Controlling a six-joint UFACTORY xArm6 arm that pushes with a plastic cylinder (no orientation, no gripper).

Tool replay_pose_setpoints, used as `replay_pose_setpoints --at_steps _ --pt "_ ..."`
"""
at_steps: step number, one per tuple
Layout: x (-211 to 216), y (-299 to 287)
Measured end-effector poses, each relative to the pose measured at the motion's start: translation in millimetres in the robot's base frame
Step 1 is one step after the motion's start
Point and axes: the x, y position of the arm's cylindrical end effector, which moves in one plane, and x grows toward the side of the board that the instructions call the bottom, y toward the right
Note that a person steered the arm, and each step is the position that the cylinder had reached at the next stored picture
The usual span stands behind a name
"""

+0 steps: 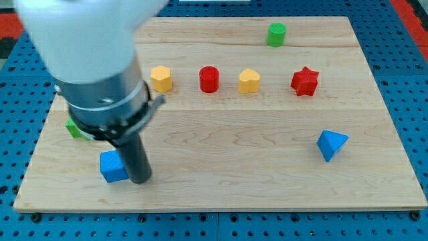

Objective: Push the blue triangle horizontal to the yellow hexagon

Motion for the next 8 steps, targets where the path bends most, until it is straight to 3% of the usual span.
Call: replay_pose_setpoints --at_steps 2,3,5,6,8 --pt "2 -74" --pt "21 3" --pt "17 302" --pt "-14 355" --pt "-62 237"
